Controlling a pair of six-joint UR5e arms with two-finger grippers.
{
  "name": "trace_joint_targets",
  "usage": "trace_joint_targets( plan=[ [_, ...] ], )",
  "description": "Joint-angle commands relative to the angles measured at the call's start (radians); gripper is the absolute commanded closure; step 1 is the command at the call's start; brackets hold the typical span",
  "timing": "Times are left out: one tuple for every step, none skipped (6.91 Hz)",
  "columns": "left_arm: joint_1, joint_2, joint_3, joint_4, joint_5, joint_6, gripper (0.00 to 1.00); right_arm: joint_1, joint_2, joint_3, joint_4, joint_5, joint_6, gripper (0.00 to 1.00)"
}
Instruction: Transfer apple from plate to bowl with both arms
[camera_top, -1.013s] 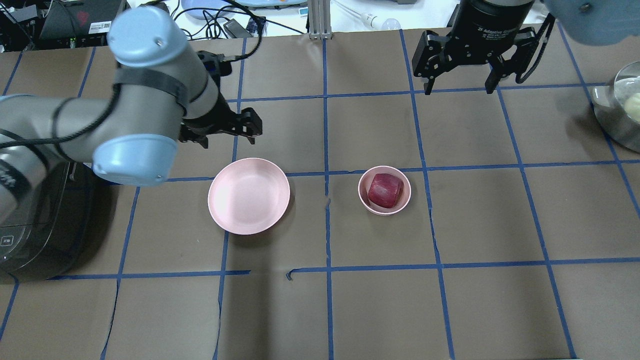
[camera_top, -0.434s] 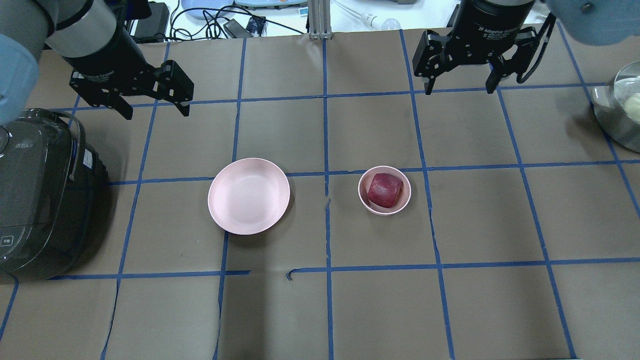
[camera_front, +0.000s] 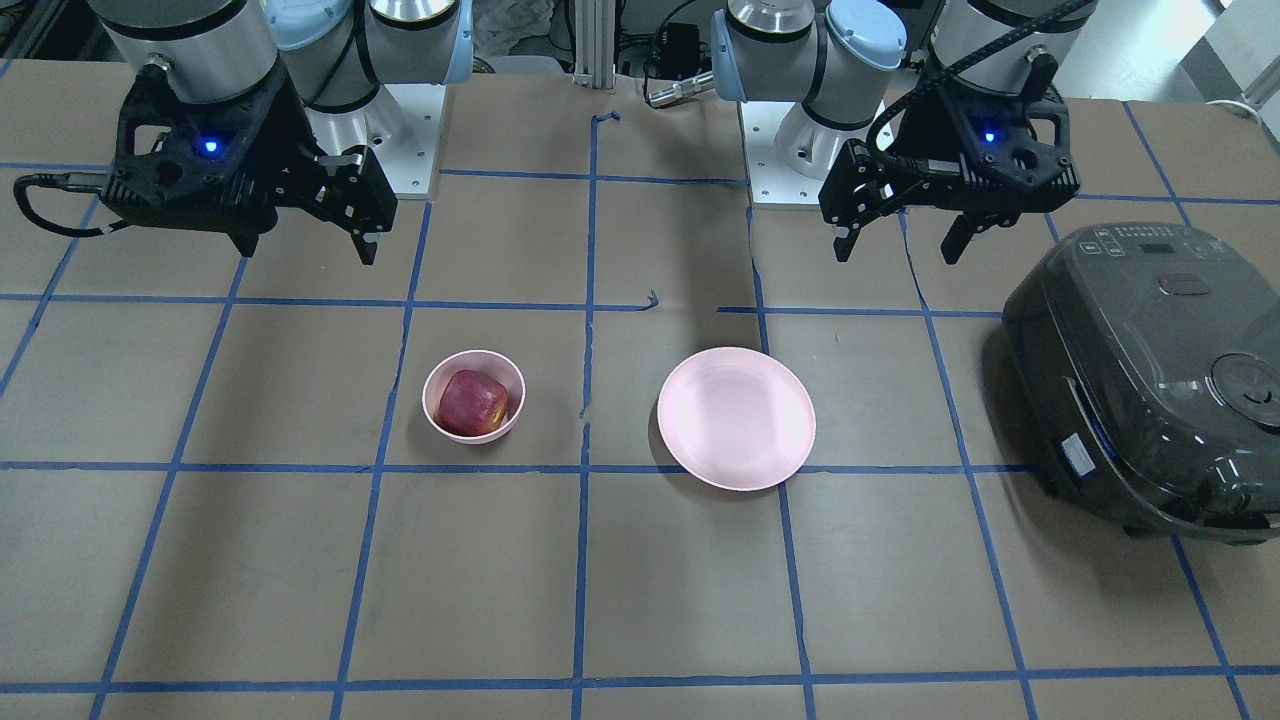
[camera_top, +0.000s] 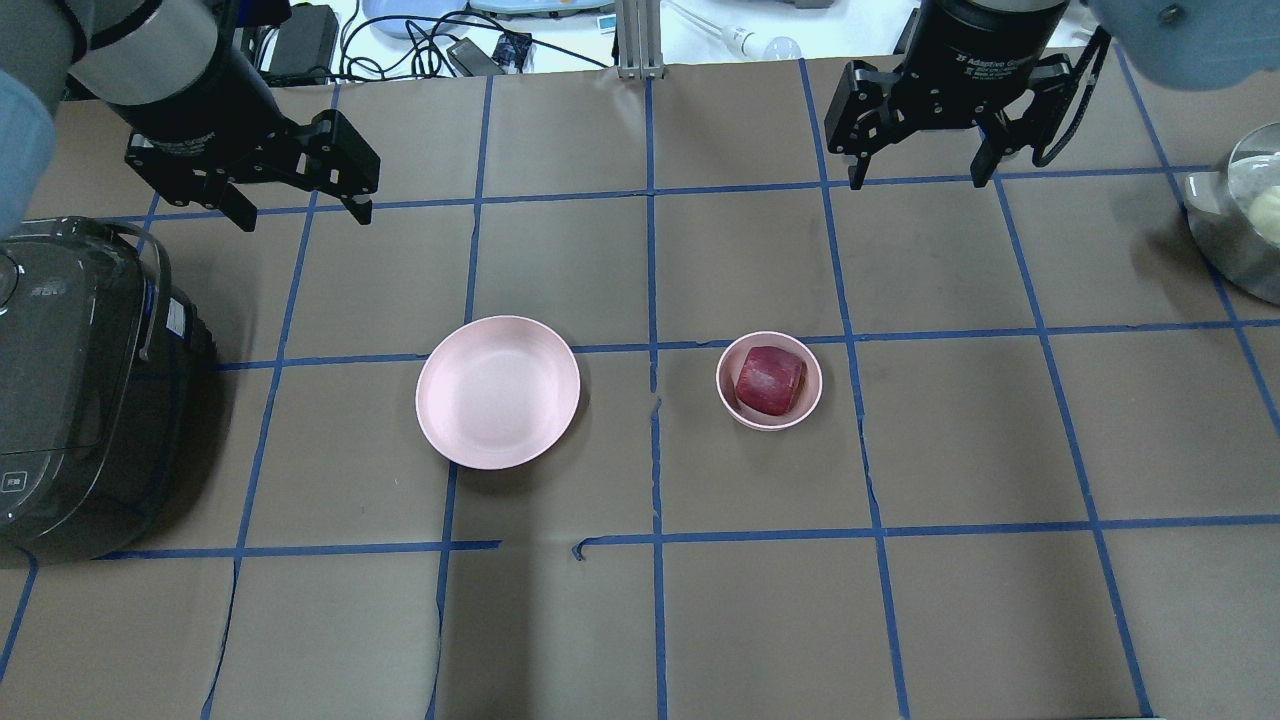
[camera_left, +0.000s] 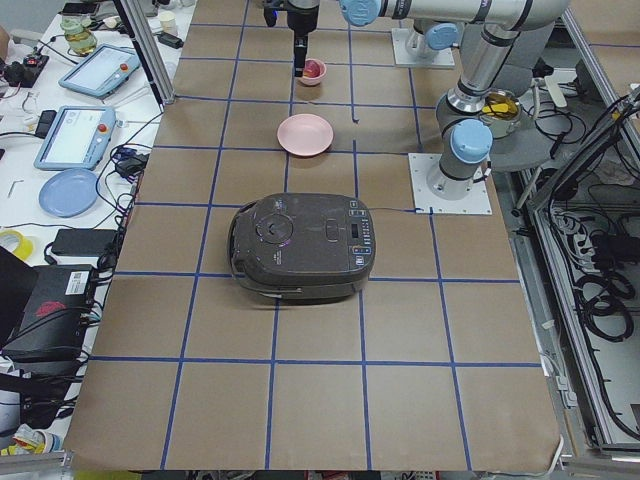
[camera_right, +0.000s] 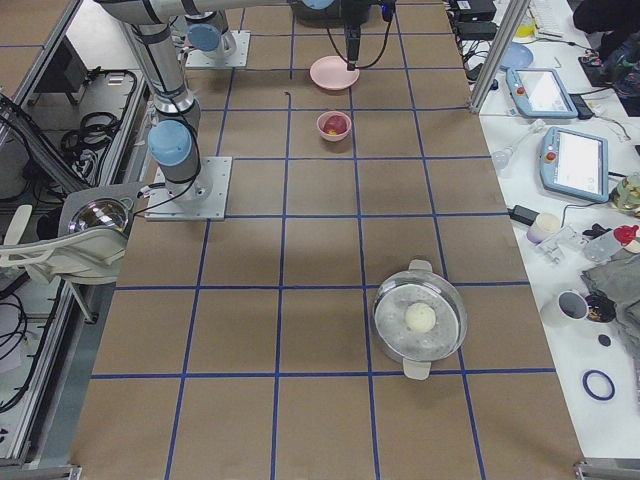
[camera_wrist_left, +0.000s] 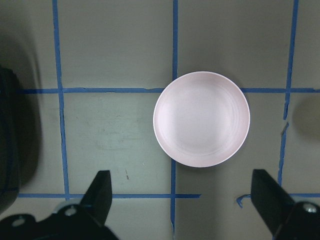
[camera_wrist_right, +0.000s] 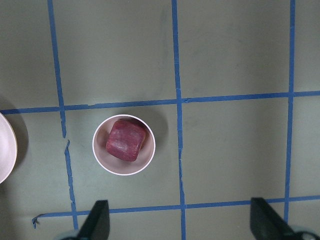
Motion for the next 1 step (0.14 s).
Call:
trace_joint_targets(
  plan=[
    [0.006,0.004,-0.012,-0.002,0.001,0.048,0.0,0.0,0.002,-0.002,-0.002,-0.001,0.0,0.0]
  ],
)
